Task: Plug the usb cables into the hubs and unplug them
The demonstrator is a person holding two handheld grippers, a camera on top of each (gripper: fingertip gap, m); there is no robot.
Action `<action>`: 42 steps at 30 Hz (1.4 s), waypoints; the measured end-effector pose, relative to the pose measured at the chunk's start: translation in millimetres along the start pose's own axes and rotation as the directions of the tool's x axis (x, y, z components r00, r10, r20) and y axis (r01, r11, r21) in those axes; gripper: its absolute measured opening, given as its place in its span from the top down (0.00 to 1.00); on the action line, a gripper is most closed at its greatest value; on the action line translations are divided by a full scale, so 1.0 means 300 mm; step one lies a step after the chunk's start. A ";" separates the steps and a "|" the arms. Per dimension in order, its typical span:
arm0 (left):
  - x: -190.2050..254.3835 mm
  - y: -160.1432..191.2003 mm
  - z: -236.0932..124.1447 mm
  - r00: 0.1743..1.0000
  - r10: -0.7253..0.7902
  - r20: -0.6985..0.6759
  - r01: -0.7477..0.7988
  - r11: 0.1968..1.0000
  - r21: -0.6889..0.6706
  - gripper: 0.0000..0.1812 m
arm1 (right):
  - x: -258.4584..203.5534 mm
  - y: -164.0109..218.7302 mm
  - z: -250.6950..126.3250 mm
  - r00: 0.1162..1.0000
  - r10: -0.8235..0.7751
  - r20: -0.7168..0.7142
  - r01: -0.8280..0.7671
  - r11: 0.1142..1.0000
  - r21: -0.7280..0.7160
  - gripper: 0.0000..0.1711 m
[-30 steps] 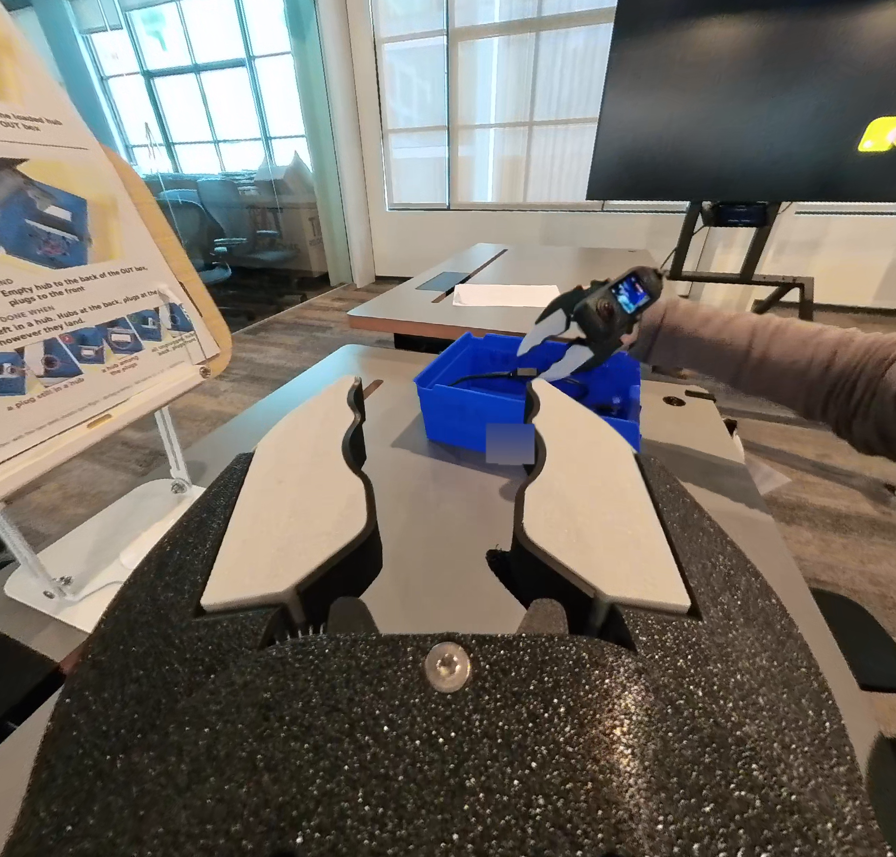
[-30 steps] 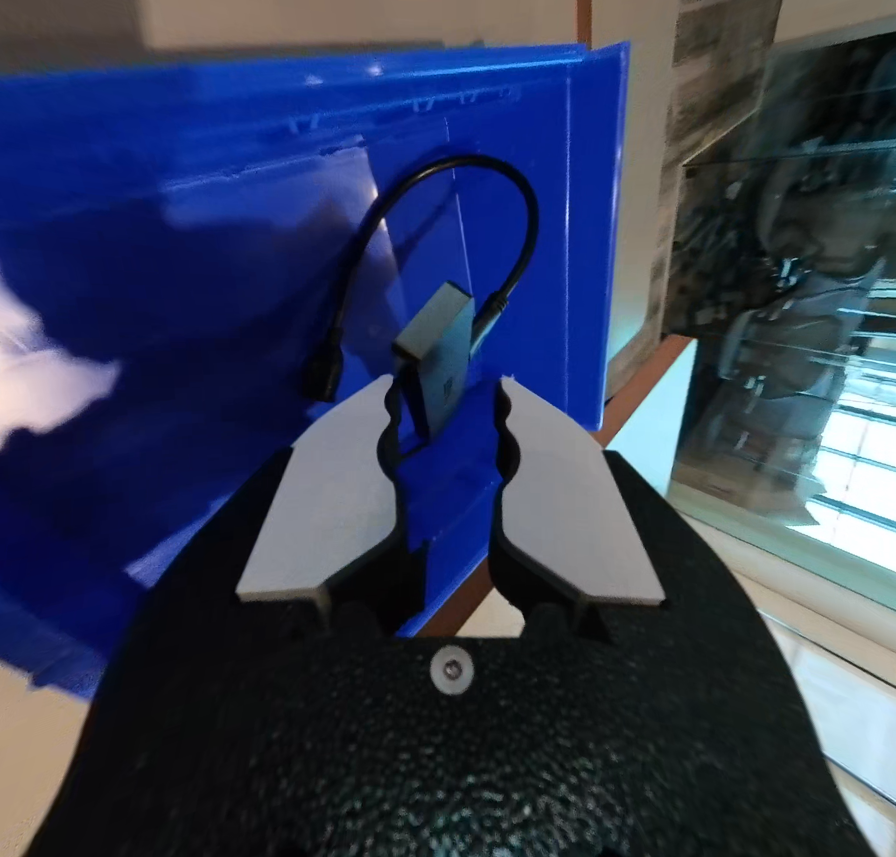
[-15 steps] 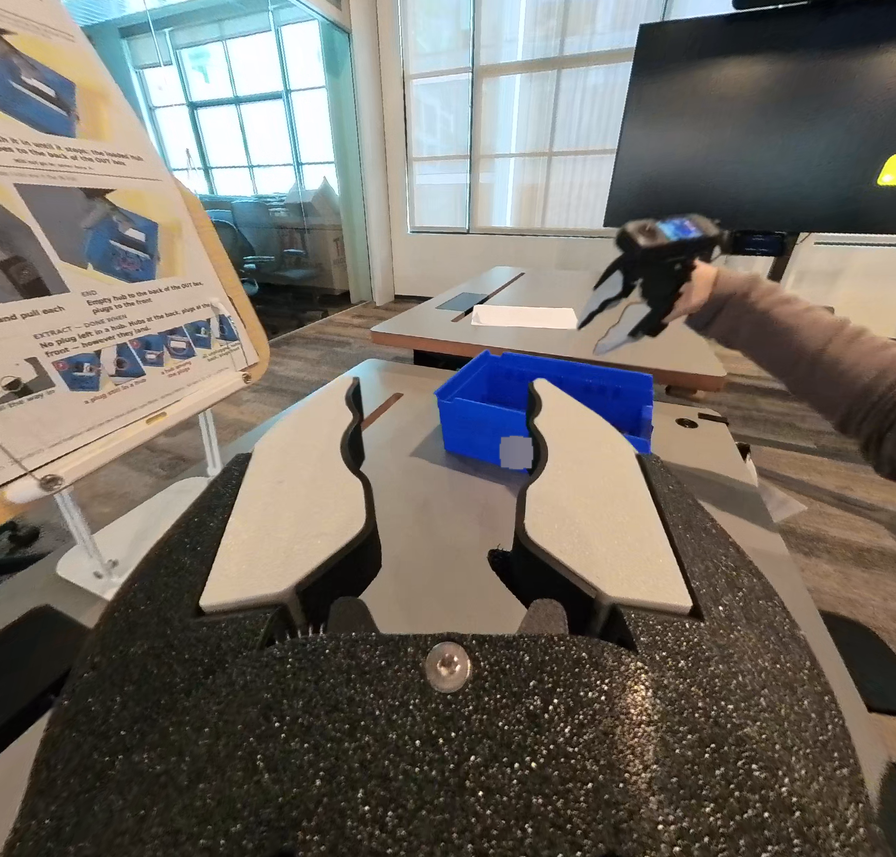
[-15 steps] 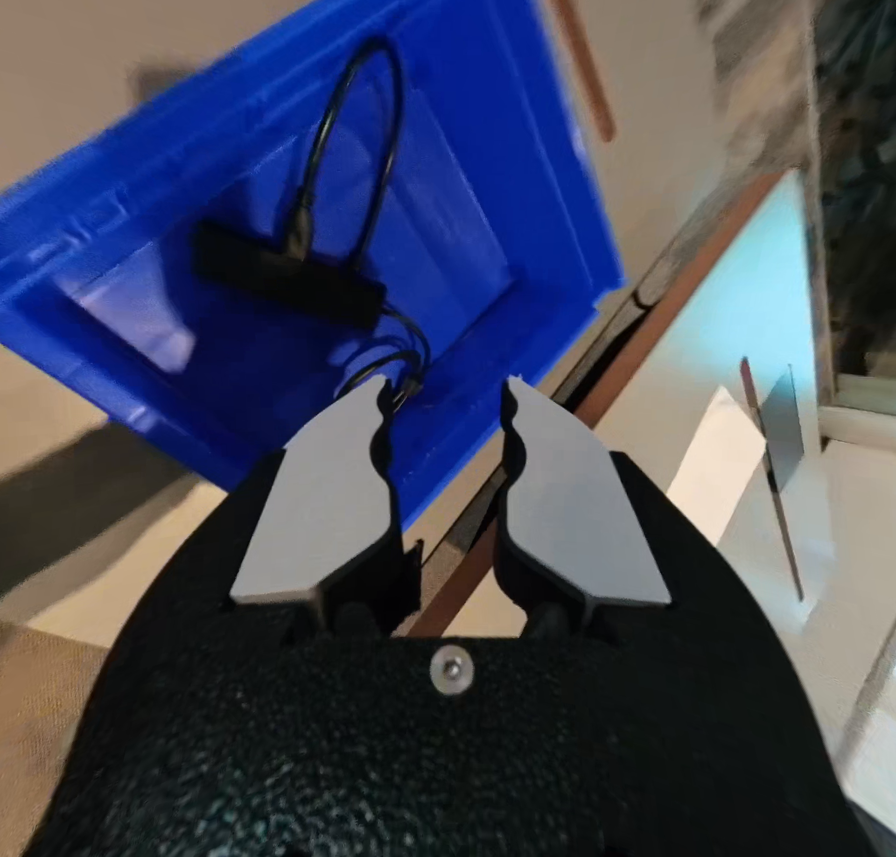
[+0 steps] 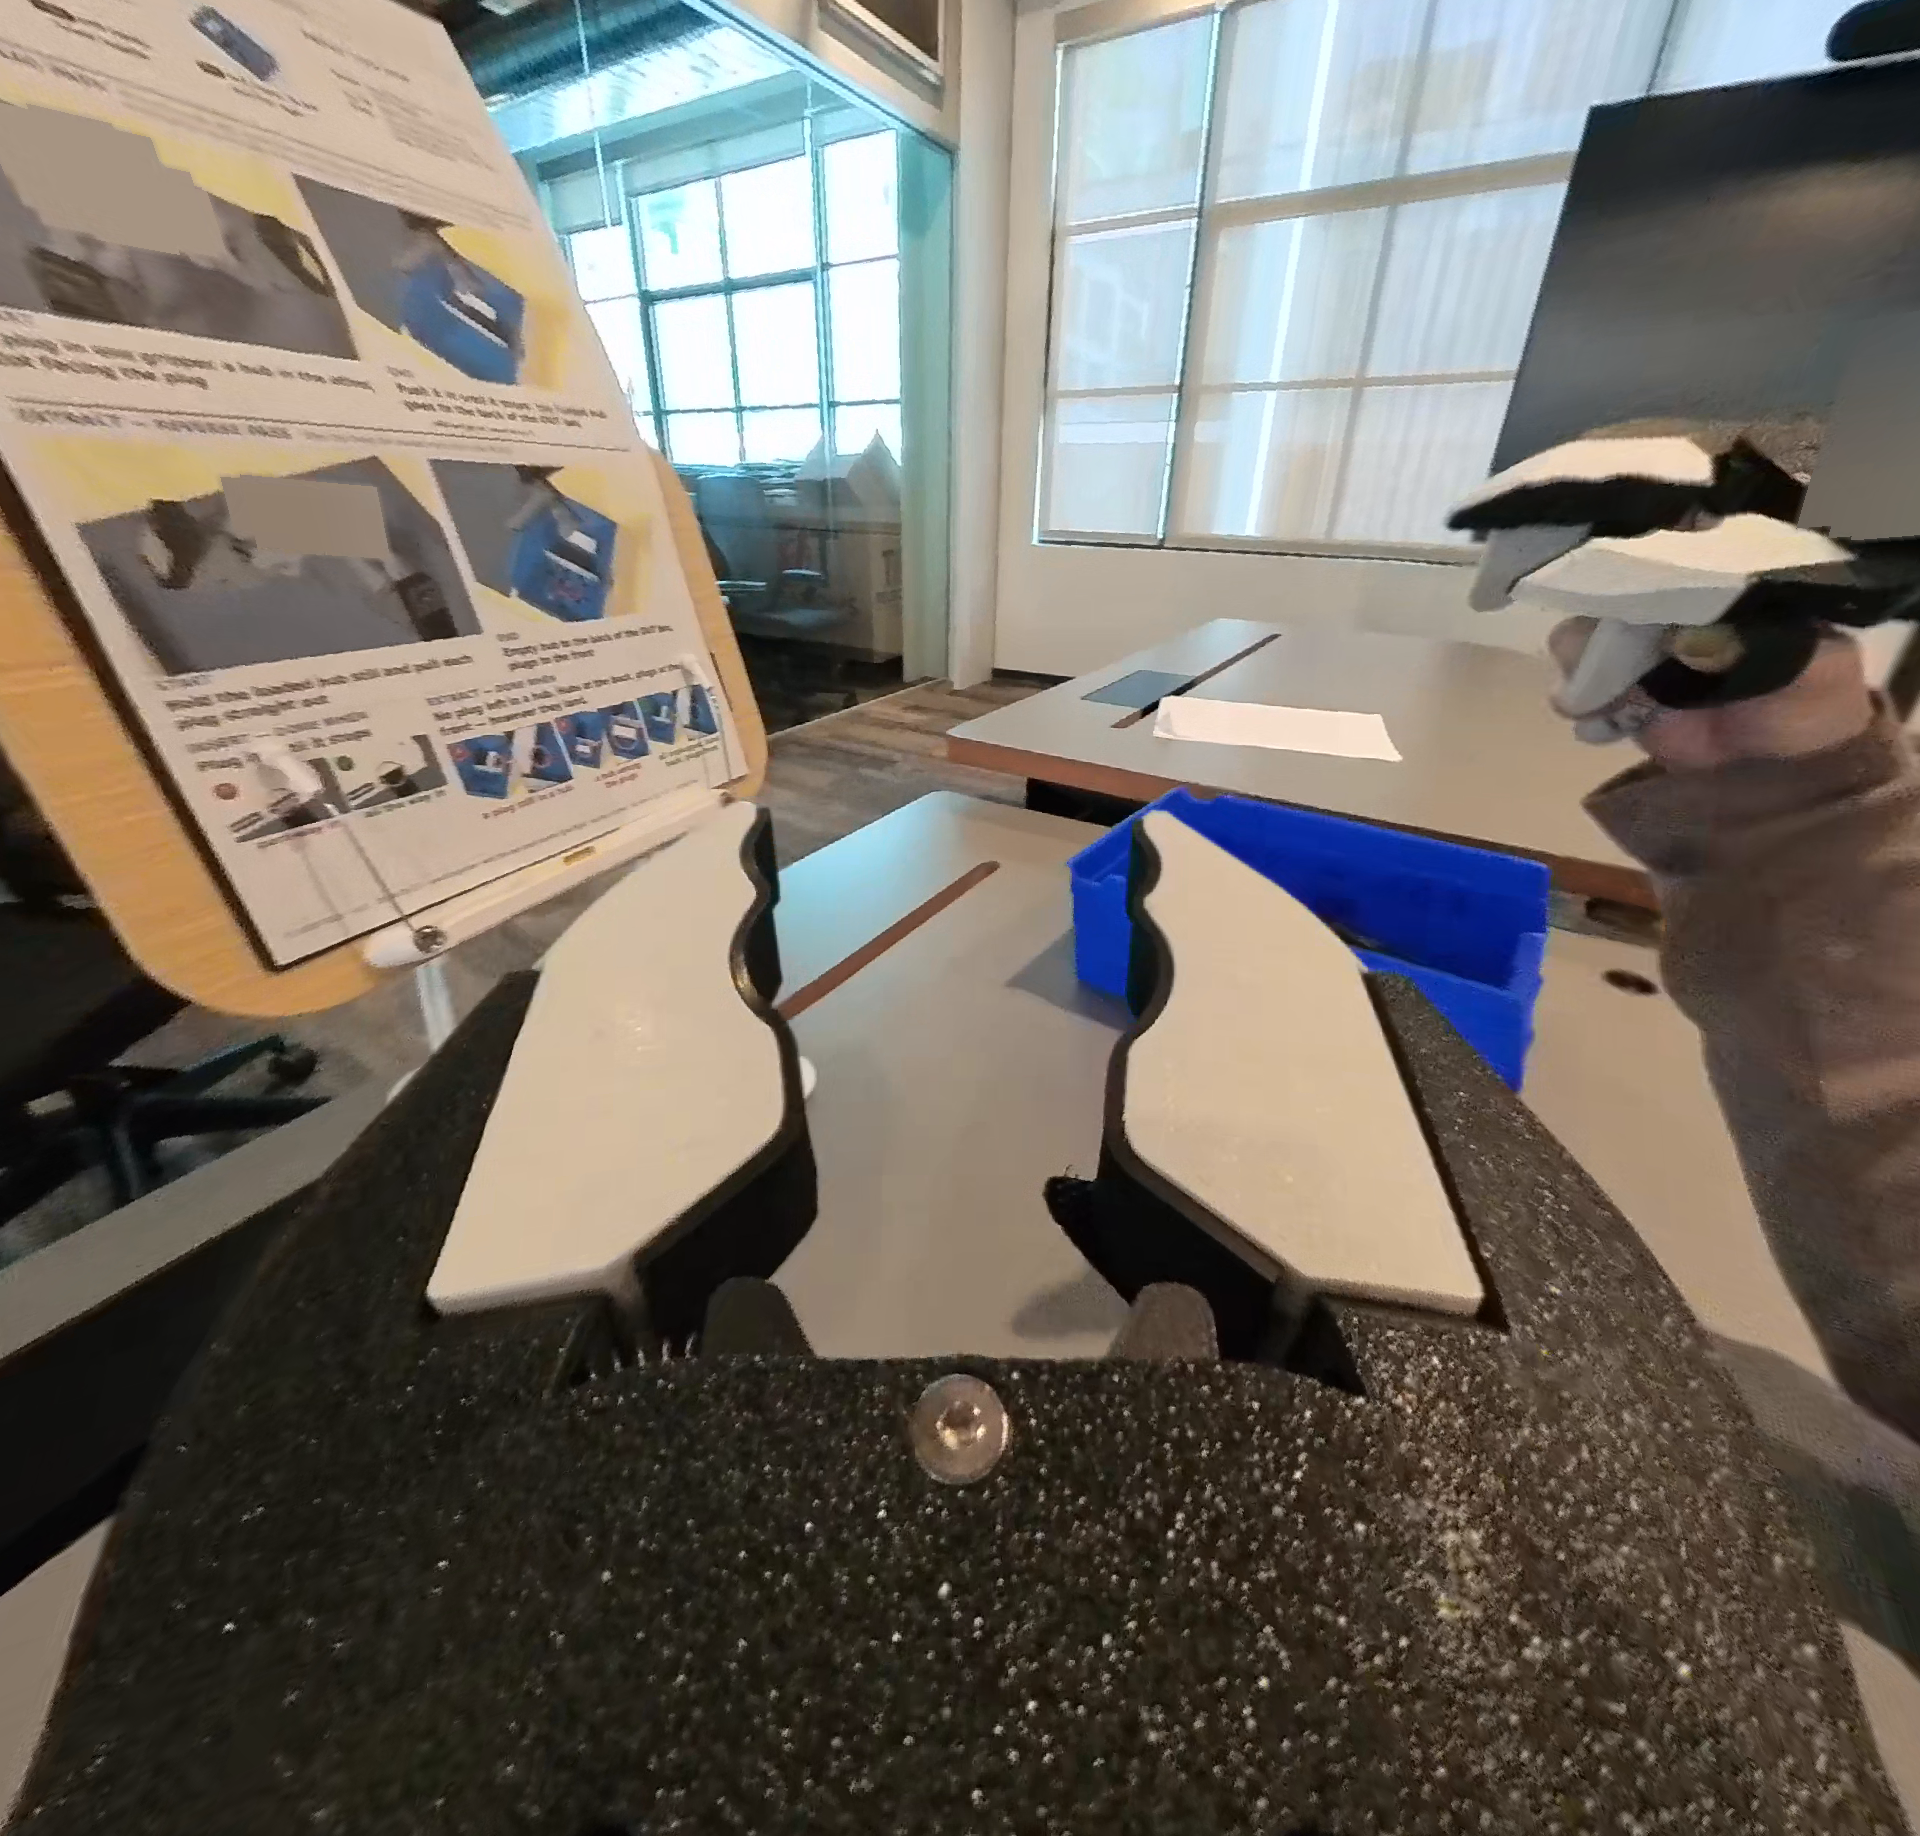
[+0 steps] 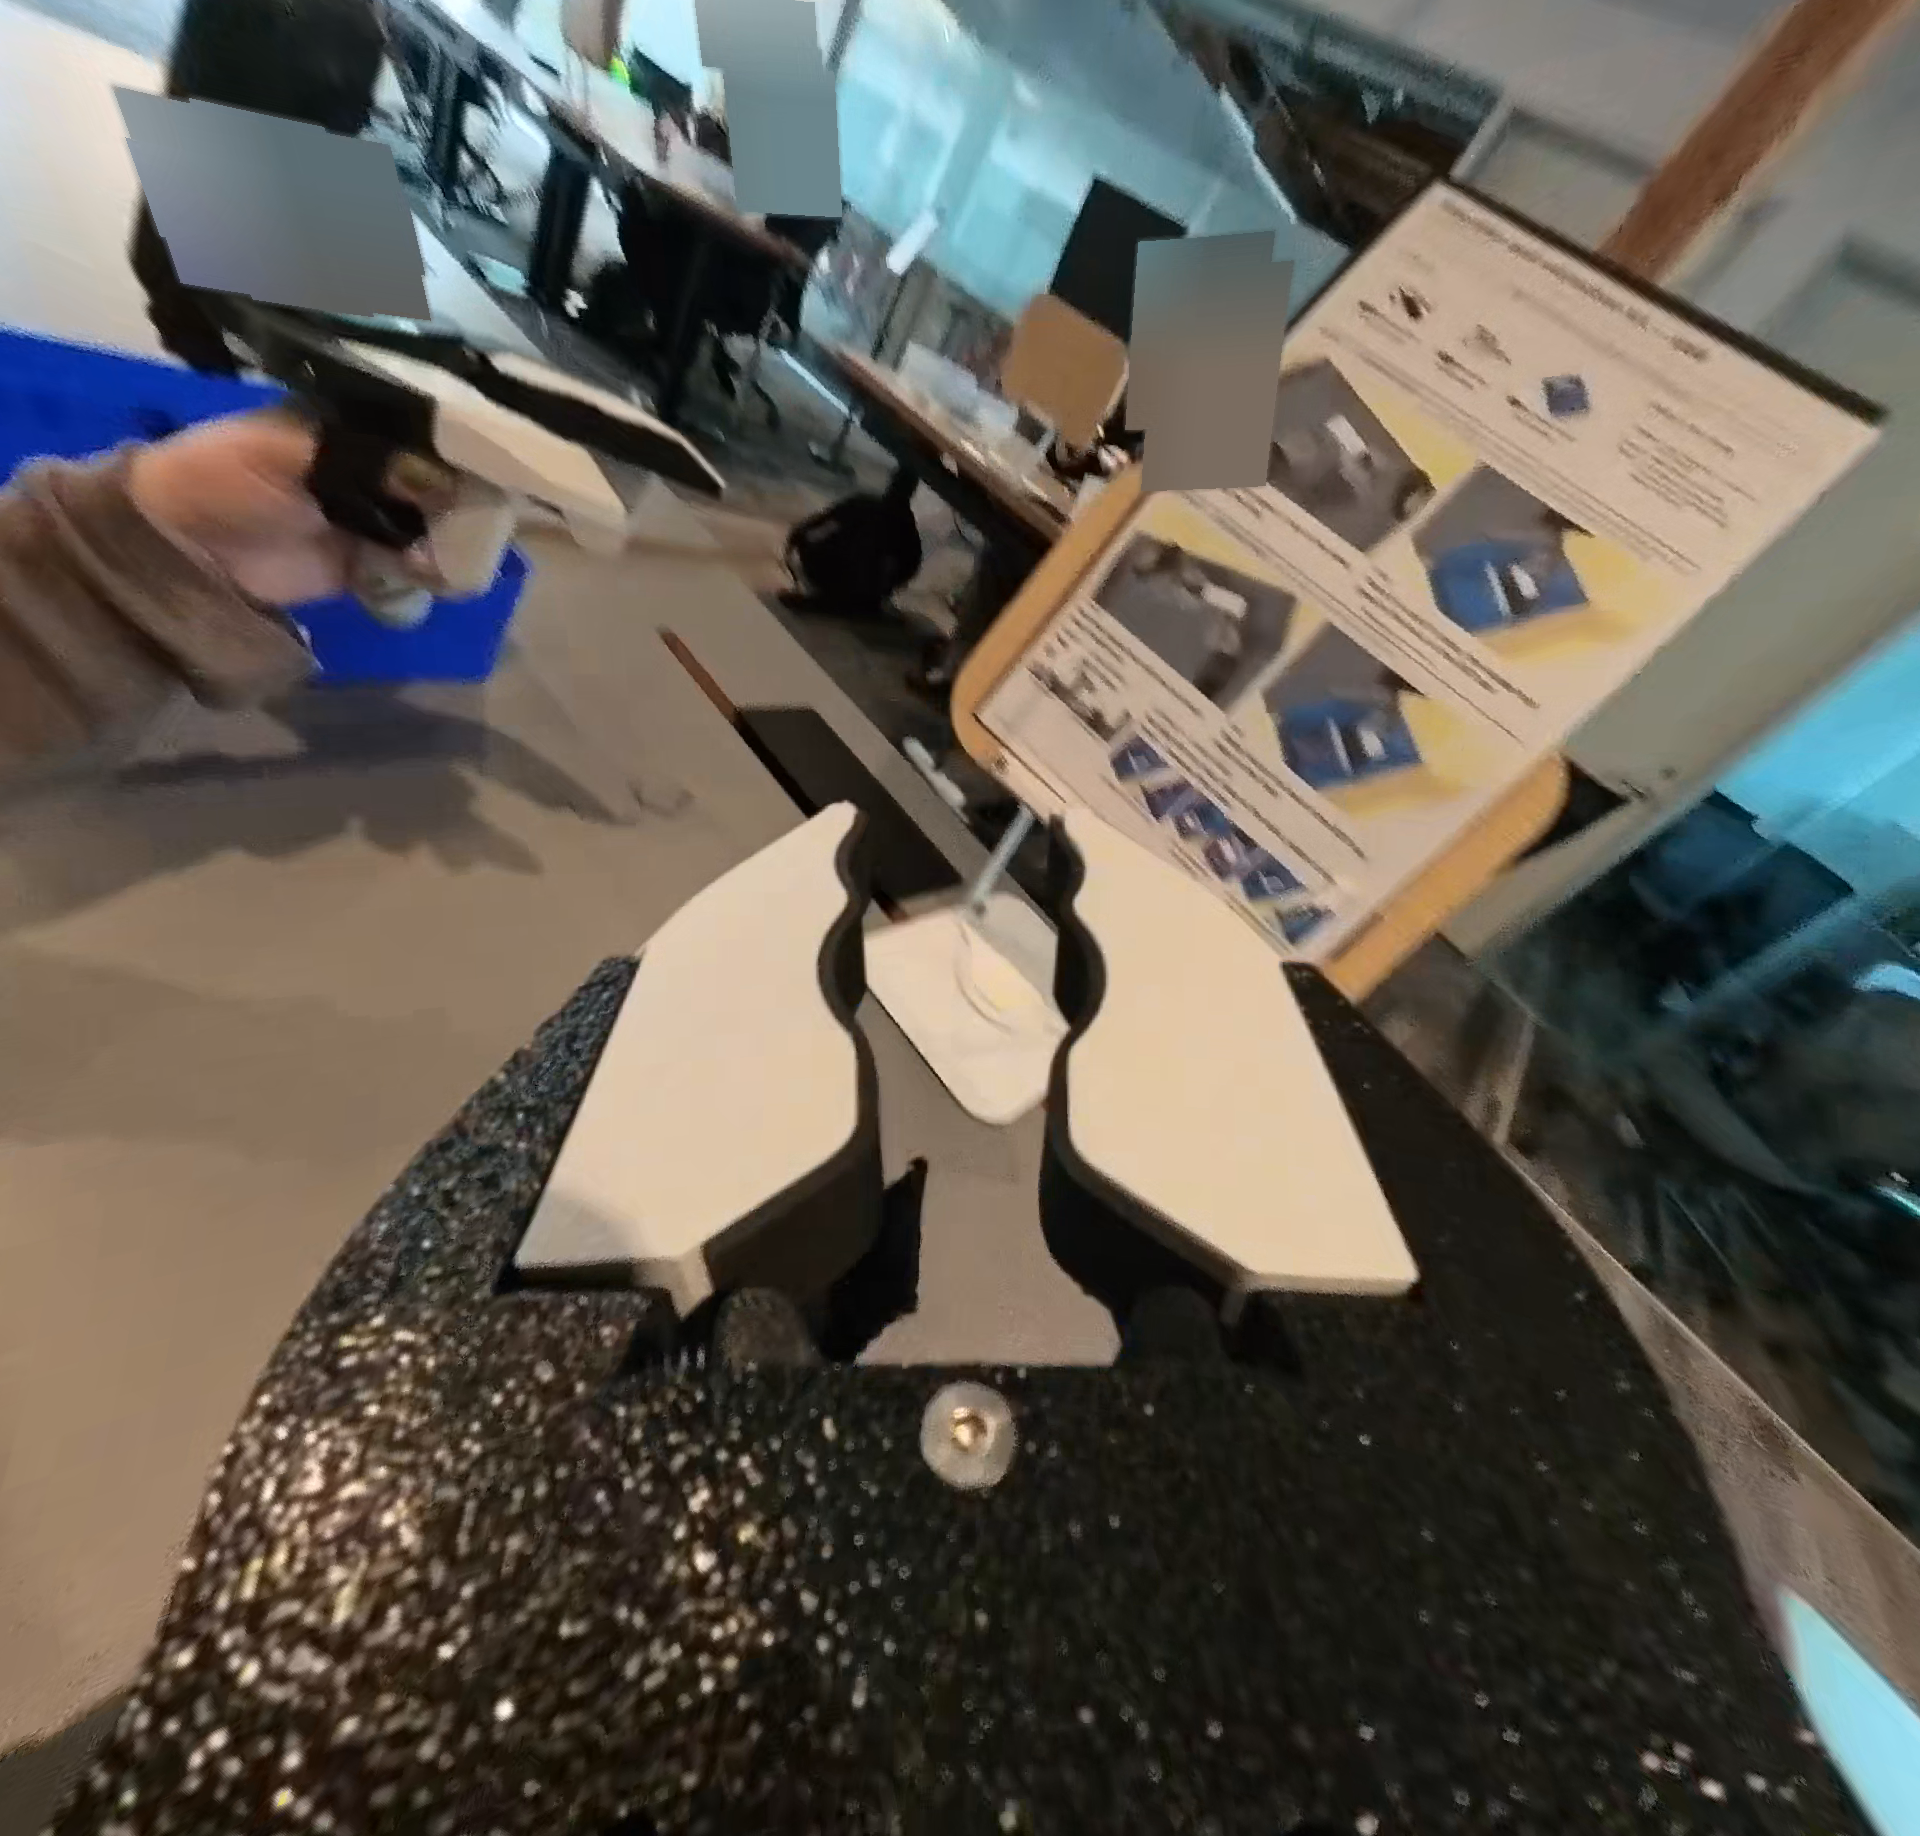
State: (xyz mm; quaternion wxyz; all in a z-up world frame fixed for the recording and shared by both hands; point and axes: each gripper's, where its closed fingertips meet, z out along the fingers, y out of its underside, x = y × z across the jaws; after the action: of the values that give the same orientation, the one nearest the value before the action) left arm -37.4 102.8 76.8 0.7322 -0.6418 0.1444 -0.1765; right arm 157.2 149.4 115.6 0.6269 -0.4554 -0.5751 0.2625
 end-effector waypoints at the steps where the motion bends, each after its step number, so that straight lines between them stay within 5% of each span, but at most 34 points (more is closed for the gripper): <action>1: -0.006 0.000 -0.008 1.000 0.016 0.014 -0.016 1.000 -0.009 0.65 | -0.028 -0.014 0.034 1.000 0.012 0.006 -0.013 0.999 0.032 0.82; 8: -0.039 -0.007 -0.053 0.997 0.055 0.056 -0.054 0.998 -0.027 0.64 | -0.132 -0.015 0.179 0.998 0.064 0.020 -0.067 0.984 0.163 0.83; 14: -0.046 -0.024 -0.067 0.997 0.044 0.059 -0.044 0.999 -0.001 0.64 | -0.074 0.005 0.207 0.994 0.108 -0.004 -0.105 0.971 0.216 0.85; 29: -0.034 -0.032 -0.085 0.990 0.102 0.097 -0.098 0.994 -0.051 0.59 | -0.067 0.060 0.271 0.988 0.154 0.030 -0.157 0.971 0.180 0.84; 36: -0.092 -0.093 -0.336 0.923 0.158 0.351 -0.122 0.985 -0.122 0.56 | -0.143 0.037 0.355 0.984 0.130 0.120 -0.150 0.974 0.172 0.82; 42: -0.118 -0.150 -0.757 0.740 0.183 0.647 -0.100 0.982 -0.163 0.56 | -0.292 -0.014 0.475 0.951 0.120 0.285 -0.177 0.967 0.183 0.80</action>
State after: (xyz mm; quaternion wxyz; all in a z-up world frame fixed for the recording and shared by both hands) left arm -171.8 -88.4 90.3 0.7081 -0.6918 -0.0645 0.1260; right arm 2.2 111.2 66.2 0.5644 -0.3898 -0.5890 0.4273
